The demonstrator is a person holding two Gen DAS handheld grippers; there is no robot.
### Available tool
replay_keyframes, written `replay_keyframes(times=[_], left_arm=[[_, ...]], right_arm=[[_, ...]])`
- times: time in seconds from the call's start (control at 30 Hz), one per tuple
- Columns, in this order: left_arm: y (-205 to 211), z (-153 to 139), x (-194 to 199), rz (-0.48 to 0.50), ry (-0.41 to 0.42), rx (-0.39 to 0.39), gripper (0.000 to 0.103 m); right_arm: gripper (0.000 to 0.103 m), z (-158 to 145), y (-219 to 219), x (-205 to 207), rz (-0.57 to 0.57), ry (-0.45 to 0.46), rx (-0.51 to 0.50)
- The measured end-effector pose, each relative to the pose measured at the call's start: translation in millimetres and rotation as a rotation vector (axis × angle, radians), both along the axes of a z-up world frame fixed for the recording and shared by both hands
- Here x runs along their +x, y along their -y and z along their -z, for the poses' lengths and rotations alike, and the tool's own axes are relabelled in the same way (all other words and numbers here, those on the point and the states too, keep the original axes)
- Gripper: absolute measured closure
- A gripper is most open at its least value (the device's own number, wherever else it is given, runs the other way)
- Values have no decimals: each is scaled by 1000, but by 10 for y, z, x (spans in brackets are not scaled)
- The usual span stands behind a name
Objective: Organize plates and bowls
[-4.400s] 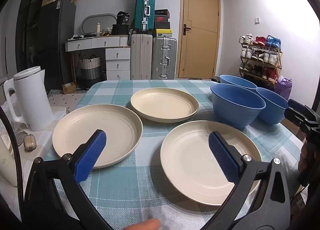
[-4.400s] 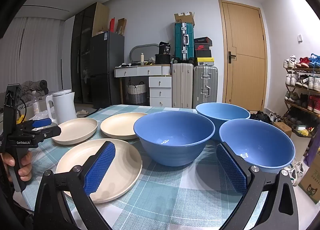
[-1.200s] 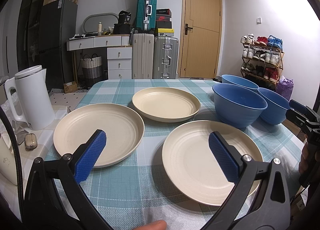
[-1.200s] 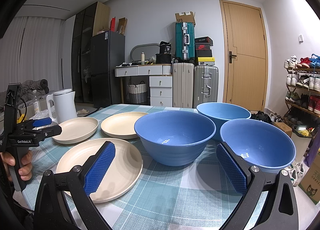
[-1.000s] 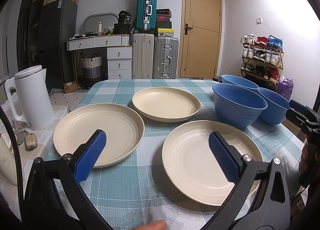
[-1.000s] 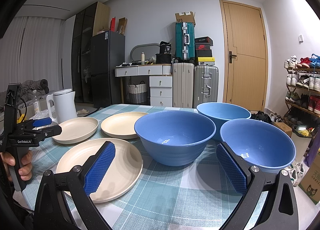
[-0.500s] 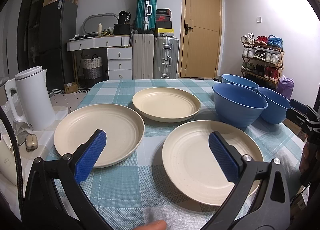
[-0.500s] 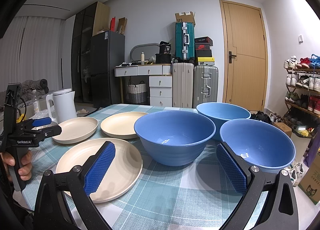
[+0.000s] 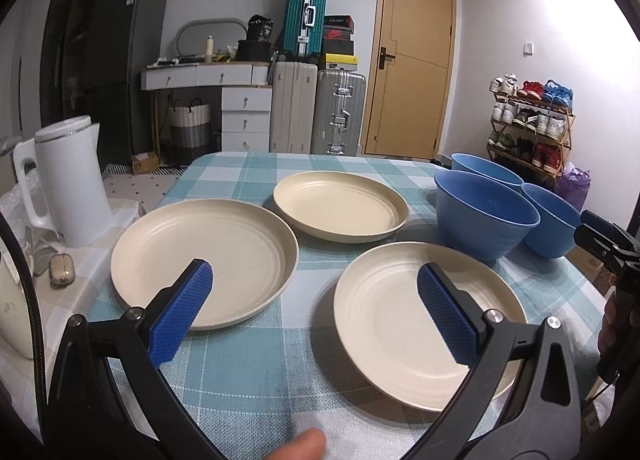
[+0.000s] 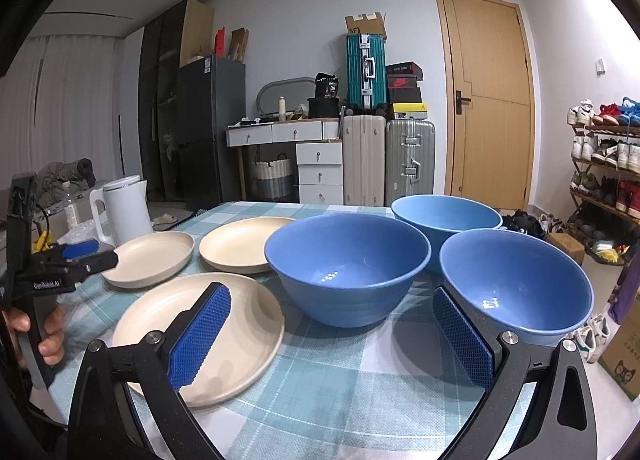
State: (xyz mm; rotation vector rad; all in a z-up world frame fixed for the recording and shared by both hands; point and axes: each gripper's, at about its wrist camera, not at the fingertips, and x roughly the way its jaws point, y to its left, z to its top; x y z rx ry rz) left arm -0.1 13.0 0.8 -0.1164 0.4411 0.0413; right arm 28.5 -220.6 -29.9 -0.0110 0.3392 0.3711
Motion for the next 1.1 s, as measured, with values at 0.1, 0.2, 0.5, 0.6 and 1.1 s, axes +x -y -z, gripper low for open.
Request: replay_keyframes(times=[0.1, 0.2, 0.5, 0.6, 1.1], left_arm=[[-46, -64, -17, -25, -5, -14, 1], [-97, -157, -39, -65, -10, -5, 1], [-227, -436, -125, -120, -41, -3, 1], [-340, -533, -172, -150, -47, -8, 1], [-1039, -695, -157, -258, -82, -126, 1]], right_arm=[[0, -90, -54, -10, -6, -2, -20], [0, -196, -111, -37, -19, 3, -20], [0, -556, -338, 34, -30, -51, -8], [0, -695, -396, 83, -45, -69, 6], [0, -1038, -1058, 551, -169, -162, 20]])
